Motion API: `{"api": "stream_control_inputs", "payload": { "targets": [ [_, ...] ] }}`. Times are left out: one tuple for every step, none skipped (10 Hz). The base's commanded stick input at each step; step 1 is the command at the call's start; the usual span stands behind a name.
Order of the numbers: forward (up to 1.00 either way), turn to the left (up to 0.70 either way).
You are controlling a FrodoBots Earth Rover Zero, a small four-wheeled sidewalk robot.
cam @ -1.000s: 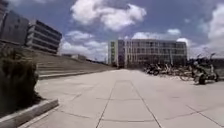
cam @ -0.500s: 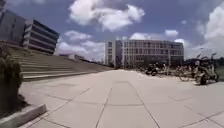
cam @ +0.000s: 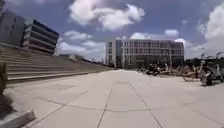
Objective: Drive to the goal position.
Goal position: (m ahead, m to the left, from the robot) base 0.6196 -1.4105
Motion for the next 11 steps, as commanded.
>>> {"api": "stream_control_inputs", "payload": {
  "targets": [
    [0.50, 0.00],
    [0.50, 0.00],
    [0.50, 0.00],
    [0.50, 0.00],
    [0.50, 0.00],
    [0.50, 0.00],
    [0.50, 0.00],
    [0.50, 0.00],
    [0.50, 0.00],
    [0.50, 0.00],
    [0.50, 0.00]
  ]
}}
